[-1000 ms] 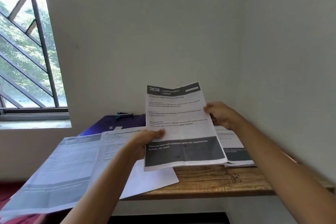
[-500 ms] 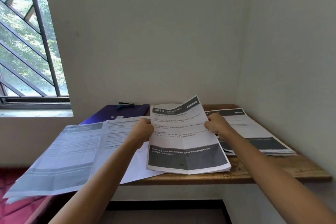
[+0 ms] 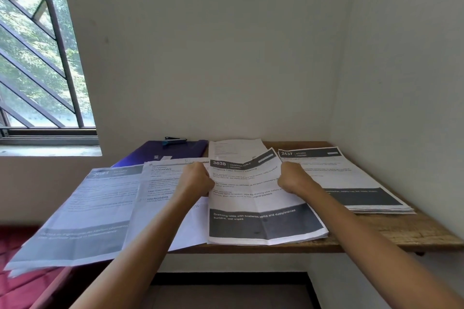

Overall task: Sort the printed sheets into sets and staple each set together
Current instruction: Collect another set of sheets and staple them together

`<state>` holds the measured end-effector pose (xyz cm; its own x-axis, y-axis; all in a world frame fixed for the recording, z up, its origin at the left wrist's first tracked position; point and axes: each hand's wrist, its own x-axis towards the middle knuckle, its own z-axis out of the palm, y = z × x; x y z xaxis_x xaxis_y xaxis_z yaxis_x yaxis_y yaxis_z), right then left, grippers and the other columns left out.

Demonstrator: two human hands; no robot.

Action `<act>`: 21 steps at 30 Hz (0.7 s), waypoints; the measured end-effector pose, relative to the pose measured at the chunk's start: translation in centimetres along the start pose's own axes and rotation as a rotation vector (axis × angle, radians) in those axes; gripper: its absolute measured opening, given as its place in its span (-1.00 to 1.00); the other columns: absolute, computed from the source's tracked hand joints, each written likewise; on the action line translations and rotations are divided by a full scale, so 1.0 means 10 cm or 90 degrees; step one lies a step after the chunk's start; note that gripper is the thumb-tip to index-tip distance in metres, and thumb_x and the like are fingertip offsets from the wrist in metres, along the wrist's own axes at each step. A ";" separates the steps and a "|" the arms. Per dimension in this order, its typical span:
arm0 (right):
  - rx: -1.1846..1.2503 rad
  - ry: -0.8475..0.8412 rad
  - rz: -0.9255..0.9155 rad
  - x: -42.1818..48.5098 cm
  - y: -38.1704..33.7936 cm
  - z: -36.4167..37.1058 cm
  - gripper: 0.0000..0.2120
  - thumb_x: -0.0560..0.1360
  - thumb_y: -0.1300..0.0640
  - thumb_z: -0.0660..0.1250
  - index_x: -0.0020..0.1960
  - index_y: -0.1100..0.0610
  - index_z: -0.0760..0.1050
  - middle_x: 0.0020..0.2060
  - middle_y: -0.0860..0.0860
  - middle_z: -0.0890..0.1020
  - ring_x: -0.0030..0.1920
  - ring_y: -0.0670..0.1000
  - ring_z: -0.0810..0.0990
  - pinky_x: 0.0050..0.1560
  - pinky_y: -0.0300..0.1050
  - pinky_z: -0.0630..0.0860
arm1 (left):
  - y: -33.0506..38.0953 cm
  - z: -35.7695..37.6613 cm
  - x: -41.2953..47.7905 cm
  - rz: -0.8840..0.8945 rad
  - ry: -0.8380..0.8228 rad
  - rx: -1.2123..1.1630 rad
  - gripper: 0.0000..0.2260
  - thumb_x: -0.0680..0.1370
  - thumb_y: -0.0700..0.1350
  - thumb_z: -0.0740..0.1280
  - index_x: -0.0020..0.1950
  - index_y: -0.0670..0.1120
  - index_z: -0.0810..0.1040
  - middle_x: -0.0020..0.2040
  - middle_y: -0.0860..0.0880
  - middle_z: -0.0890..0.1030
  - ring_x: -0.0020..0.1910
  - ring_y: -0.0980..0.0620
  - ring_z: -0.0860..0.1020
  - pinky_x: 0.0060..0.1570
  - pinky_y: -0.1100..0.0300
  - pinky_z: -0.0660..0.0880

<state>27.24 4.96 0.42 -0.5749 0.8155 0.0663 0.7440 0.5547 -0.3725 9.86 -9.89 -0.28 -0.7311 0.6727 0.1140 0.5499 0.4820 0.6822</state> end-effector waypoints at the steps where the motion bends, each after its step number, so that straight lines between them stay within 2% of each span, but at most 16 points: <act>1: -0.019 -0.002 0.004 0.00 0.00 0.00 -0.87 0.55 0.31 0.17 0.02 0.30 0.47 -0.12 0.13 0.50 -0.07 0.09 0.47 -0.35 -0.26 0.33 | -0.01 -0.01 0.01 -0.004 -0.001 0.003 -0.90 0.48 -0.31 0.38 -0.10 -0.35 0.65 -0.13 -0.23 0.67 -0.21 -0.12 0.68 -0.15 -0.01 0.65; 2: -0.037 0.000 0.012 0.01 0.01 -0.01 -0.90 0.55 0.28 0.18 0.00 0.27 0.46 -0.10 0.12 0.51 0.00 0.13 0.49 -0.23 -0.23 0.39 | -0.01 -0.02 0.03 -0.008 -0.003 0.008 -0.88 0.49 -0.27 0.39 -0.09 -0.33 0.65 -0.16 -0.21 0.68 -0.23 -0.09 0.68 -0.14 -0.01 0.65; 4: -0.067 0.019 0.033 0.04 0.01 -0.08 -0.84 0.53 0.24 0.21 0.09 0.23 0.46 0.07 0.15 0.53 0.17 0.19 0.47 0.06 -0.07 0.43 | 0.00 -0.09 0.07 -0.007 -0.001 0.036 -0.85 0.50 -0.20 0.39 -0.09 -0.29 0.66 -0.22 -0.17 0.68 -0.26 -0.05 0.68 -0.14 0.03 0.65; 5: -0.071 0.035 0.033 0.07 0.01 -0.13 -0.84 0.53 0.23 0.21 0.08 0.22 0.46 0.08 0.14 0.52 0.18 0.20 0.46 0.09 -0.03 0.42 | 0.02 -0.13 0.09 -0.004 0.006 0.049 -0.84 0.50 -0.17 0.39 -0.10 -0.27 0.67 -0.22 -0.15 0.68 -0.26 -0.05 0.68 -0.15 0.04 0.65; 7: -0.055 0.053 0.014 0.15 -0.02 -0.26 -0.95 0.53 0.23 0.22 -0.10 0.20 0.43 -0.14 0.08 0.51 0.00 0.13 0.49 -0.03 -0.07 0.41 | 0.08 -0.21 0.16 -0.003 0.014 0.047 -0.84 0.51 -0.14 0.39 -0.09 -0.23 0.66 -0.17 -0.15 0.67 -0.22 -0.05 0.67 -0.16 0.07 0.65; 9: -0.010 0.045 0.005 0.29 -0.06 -0.38 -0.84 0.53 0.24 0.24 -0.23 0.20 0.36 -0.35 0.02 0.39 -0.24 0.05 0.44 -0.24 -0.18 0.35 | 0.14 -0.28 0.27 -0.012 0.005 0.004 -0.84 0.53 -0.13 0.38 -0.03 -0.22 0.66 -0.09 -0.16 0.66 -0.13 -0.06 0.66 -0.17 0.11 0.64; 10: 0.023 0.033 0.008 0.38 -0.09 -0.42 -0.80 0.52 0.25 0.25 -0.27 0.20 0.35 -0.39 0.02 0.36 -0.33 0.01 0.40 -0.36 -0.19 0.30 | 0.17 -0.31 0.34 -0.018 -0.003 -0.017 -0.84 0.55 -0.14 0.36 0.00 -0.21 0.65 -0.06 -0.15 0.65 -0.10 -0.05 0.65 -0.19 0.14 0.63; 11: 0.058 0.022 0.010 0.47 -0.11 -0.44 -0.82 0.50 0.27 0.25 -0.28 0.23 0.38 -0.40 0.03 0.37 -0.39 -0.01 0.36 -0.43 -0.20 0.24 | 0.19 -0.33 0.42 -0.022 -0.012 -0.037 -0.84 0.56 -0.15 0.34 0.03 -0.21 0.64 -0.03 -0.15 0.65 -0.08 -0.04 0.64 -0.22 0.16 0.62; 13: 0.122 0.006 0.011 0.68 -0.15 -0.45 -0.92 0.48 0.28 0.27 -0.15 0.30 0.51 -0.35 0.08 0.48 -0.41 -0.01 0.39 -0.45 -0.22 0.26 | 0.24 -0.34 0.58 -0.047 -0.033 -0.087 -0.84 0.56 -0.20 0.30 0.07 -0.23 0.60 -0.03 -0.14 0.63 -0.13 -0.01 0.61 -0.27 0.21 0.57; 16: 0.209 -0.017 0.023 0.99 -0.19 -0.38 -0.83 0.46 0.32 0.27 0.00 0.37 0.56 -0.28 0.16 0.52 -0.45 0.01 0.41 -0.46 -0.25 0.27 | 0.28 -0.32 0.82 -0.092 -0.074 -0.131 -0.88 0.55 -0.27 0.27 0.03 -0.28 0.54 -0.15 -0.16 0.57 -0.28 0.00 0.50 -0.33 0.26 0.48; 19: 0.246 -0.048 0.043 1.27 -0.25 -0.27 -0.94 0.46 0.37 0.26 -0.10 0.33 0.49 -0.33 0.13 0.44 -0.47 0.00 0.36 -0.56 -0.30 0.23 | 0.30 -0.28 1.09 -0.112 -0.104 -0.167 -0.96 0.55 -0.32 0.25 -0.07 -0.26 0.48 -0.09 -0.20 0.51 -0.20 -0.07 0.50 -0.17 0.16 0.52; 21: 0.252 -0.053 0.053 1.45 -0.26 -0.19 -0.90 0.47 0.40 0.25 -0.19 0.25 0.40 -0.32 0.11 0.39 -0.43 0.00 0.36 -0.54 -0.27 0.25 | 0.31 -0.23 1.28 -0.120 -0.111 -0.160 -0.96 0.57 -0.32 0.23 -0.06 -0.24 0.45 -0.09 -0.19 0.50 -0.19 -0.08 0.50 -0.15 0.14 0.52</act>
<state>17.62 15.63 4.07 -0.5555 0.8301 -0.0487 0.6100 0.3671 -0.7022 1.30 -1.12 4.93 -0.7179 0.6817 -0.1413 0.2798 0.4683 0.8381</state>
